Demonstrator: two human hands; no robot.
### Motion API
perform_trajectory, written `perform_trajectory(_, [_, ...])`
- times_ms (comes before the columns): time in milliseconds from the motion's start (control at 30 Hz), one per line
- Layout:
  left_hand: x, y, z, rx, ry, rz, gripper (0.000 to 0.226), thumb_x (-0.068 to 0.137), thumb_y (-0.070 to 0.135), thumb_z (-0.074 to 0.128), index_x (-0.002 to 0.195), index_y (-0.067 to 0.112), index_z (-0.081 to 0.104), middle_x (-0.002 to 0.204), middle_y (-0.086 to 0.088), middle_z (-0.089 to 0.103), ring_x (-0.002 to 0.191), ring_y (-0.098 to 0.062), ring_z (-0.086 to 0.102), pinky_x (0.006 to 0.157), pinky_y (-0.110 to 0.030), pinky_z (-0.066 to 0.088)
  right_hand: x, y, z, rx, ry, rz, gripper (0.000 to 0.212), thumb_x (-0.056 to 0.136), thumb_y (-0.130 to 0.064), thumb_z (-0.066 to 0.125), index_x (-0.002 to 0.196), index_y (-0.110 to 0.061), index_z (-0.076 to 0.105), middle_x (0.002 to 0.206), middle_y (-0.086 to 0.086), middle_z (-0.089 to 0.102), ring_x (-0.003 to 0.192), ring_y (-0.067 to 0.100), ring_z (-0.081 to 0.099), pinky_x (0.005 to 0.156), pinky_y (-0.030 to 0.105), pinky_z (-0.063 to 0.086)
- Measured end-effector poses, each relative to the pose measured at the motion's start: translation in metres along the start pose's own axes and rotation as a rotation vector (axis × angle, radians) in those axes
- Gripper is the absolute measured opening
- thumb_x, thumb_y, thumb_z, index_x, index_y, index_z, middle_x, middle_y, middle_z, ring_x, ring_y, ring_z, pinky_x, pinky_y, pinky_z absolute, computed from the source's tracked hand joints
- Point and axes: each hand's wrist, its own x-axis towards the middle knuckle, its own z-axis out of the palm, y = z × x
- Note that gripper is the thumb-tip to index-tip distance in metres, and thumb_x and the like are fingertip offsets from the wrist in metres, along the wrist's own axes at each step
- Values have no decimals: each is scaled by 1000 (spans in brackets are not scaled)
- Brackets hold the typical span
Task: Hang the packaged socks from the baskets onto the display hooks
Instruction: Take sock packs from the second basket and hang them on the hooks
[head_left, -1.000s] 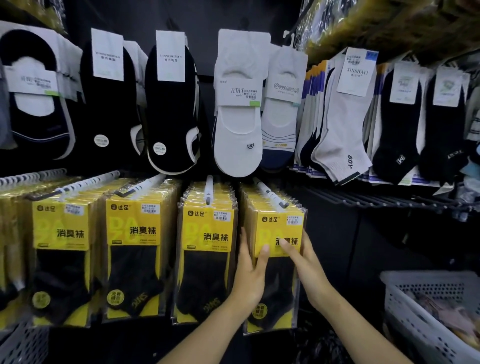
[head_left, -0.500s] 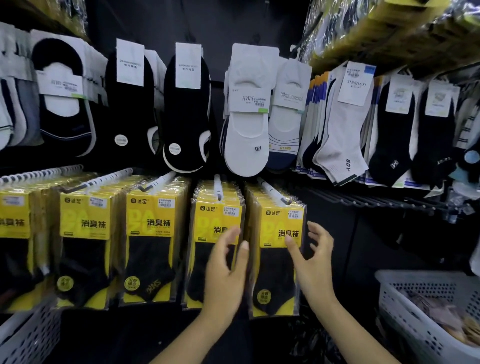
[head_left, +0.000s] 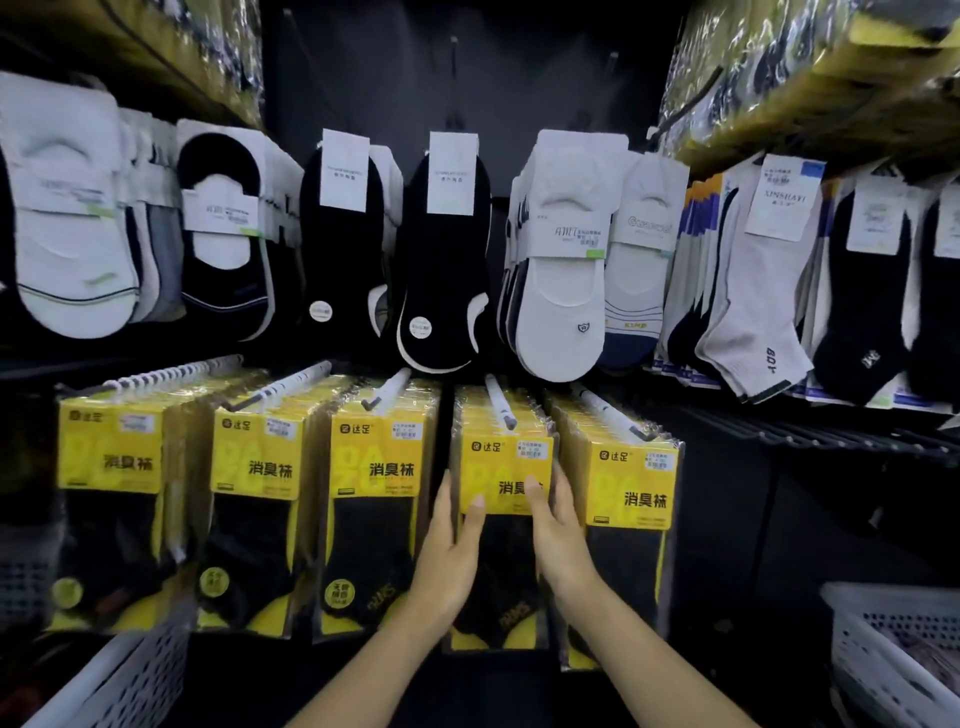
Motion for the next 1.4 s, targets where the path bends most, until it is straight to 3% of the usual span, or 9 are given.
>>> perform_trajectory(133, [-4, -7, 3, 43, 22, 44, 75, 83, 65, 35, 149, 40, 8, 153, 20, 22, 132, 7, 21, 105, -18, 20, 5, 4, -2, -10, 8, -41, 55, 97, -44, 42, 149, -34, 25, 145, -13, 42, 127, 2, 39, 100, 22, 32])
perform_trajectory(467, [26, 0, 8, -7, 14, 20, 68, 97, 38, 43, 151, 28, 3, 155, 6, 26, 140, -10, 26, 115, -29, 23, 31, 8, 4, 25, 53, -44, 53, 93, -50, 42, 142, -32, 35, 122, -20, 51, 121, 3, 46, 89, 14, 35])
perform_trajectory(633, [18, 5, 10, -42, 47, 31, 67, 97, 32, 46, 151, 24, 7, 153, 3, 30, 139, -11, 29, 114, -29, 26, 27, 0, 5, -42, 87, -43, 57, 97, -46, 40, 149, -25, 28, 143, -5, 45, 127, 8, 42, 103, 26, 34])
perform_trajectory(800, [-11, 11, -5, -6, 67, 92, 76, 84, 54, 48, 149, 34, 13, 153, 15, 22, 140, -5, 22, 114, -29, 24, 0, -17, 5, -203, 153, -199, 68, 96, -45, 40, 153, -25, 10, 159, -10, 15, 145, 6, 15, 116, 27, 18])
perform_trajectory(967, [-20, 20, -56, 73, 222, 223, 61, 84, 55, 45, 141, 41, 29, 142, 20, 36, 129, 2, 36, 99, -19, 31, -26, -29, 20, -255, 194, -425, 39, 97, -30, 48, 135, -32, 39, 134, -24, 38, 125, -15, 32, 107, 18, 29])
perform_trajectory(1067, [-12, 17, -88, 110, 331, 209, 59, 90, 45, 47, 144, 37, 25, 147, 13, 30, 134, -5, 32, 105, -28, 32, -33, -31, 42, -231, 82, -356, 26, 97, -30, 48, 123, -35, 45, 121, -20, 49, 114, -11, 44, 100, 20, 41])
perform_trajectory(1167, [-1, 10, -110, 160, 331, 109, 65, 94, 40, 46, 150, 28, 15, 156, 5, 16, 143, -15, 19, 116, -40, 25, -29, -29, 71, -156, -104, -189, 44, 96, -38, 47, 138, -32, 36, 140, -16, 42, 131, 1, 40, 98, 11, 34])
perform_trajectory(1267, [8, 0, -118, 170, 245, 57, 67, 95, 44, 43, 151, 25, 13, 158, 4, 14, 145, -15, 14, 117, -38, 19, -15, -24, 97, -71, -157, -4, 68, 93, -48, 48, 151, -29, 18, 156, -9, 23, 143, 11, 24, 110, 27, 26])
perform_trajectory(1400, [19, -6, -122, 67, 132, 5, 72, 89, 51, 44, 151, 26, 17, 153, 5, 31, 139, -13, 30, 114, -34, 27, 7, -15, 117, 43, -122, 133, 81, 87, -59, 49, 152, -33, 10, 159, -4, 18, 145, 20, 20, 114, 40, 24])
